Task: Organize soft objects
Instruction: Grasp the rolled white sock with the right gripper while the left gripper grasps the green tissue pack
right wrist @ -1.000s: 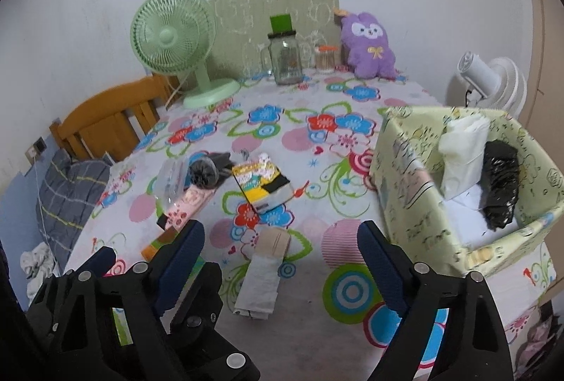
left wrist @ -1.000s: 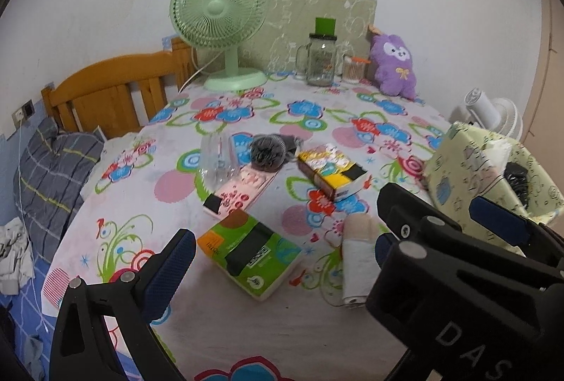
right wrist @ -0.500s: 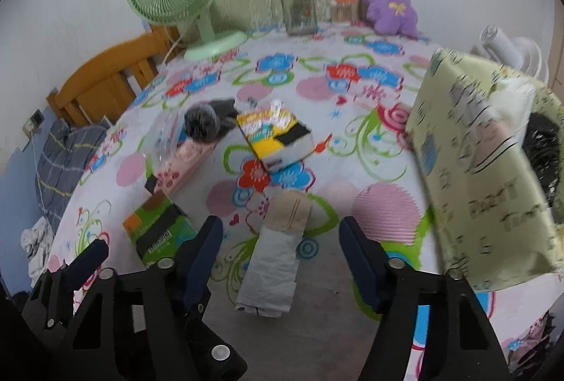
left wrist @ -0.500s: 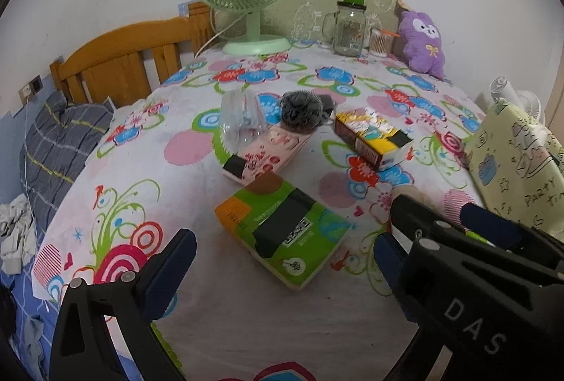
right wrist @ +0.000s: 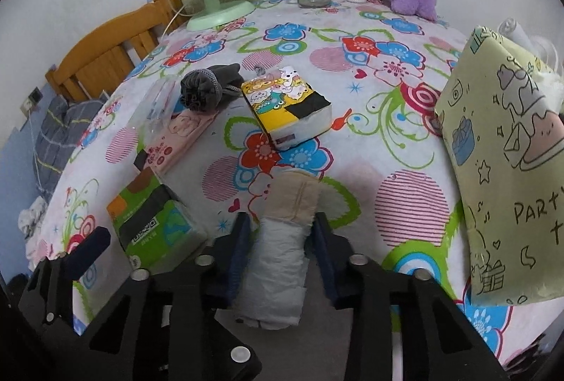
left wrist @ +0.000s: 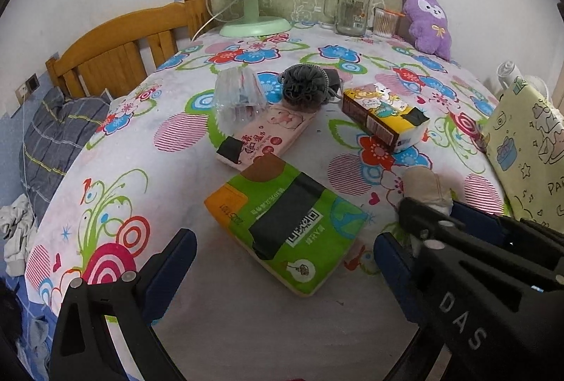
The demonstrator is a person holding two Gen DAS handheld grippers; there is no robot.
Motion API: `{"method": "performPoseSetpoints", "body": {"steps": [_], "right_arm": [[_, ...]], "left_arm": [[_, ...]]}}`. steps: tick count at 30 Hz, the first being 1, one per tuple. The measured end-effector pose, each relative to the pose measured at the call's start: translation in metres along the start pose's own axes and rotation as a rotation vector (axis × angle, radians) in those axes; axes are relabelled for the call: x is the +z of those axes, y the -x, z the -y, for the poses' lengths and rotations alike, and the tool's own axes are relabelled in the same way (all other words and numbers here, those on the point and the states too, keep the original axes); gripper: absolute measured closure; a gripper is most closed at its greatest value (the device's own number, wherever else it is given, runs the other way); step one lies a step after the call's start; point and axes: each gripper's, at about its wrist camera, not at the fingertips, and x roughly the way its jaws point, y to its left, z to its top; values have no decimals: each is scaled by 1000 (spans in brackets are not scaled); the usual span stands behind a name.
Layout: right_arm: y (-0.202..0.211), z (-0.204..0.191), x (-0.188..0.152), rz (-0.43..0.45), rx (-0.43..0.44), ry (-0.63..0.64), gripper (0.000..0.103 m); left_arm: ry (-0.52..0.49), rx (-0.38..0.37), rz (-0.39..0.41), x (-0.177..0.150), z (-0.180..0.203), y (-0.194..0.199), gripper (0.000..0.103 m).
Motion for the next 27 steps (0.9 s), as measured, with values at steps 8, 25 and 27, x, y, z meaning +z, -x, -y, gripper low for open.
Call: {"method": "performPoseSetpoints", "body": {"steps": [8, 25, 27], "right_arm": [[-2, -3, 5, 11, -32, 33, 78], [-4, 1, 14, 11, -32, 11, 78], [-4, 1, 14, 10, -29, 10, 78]], "left_arm": [[16, -10, -7, 6, -3, -6, 2], [24, -2, -3, 12, 0, -10, 16], [26, 0, -4, 12, 0, -9, 16]]}}
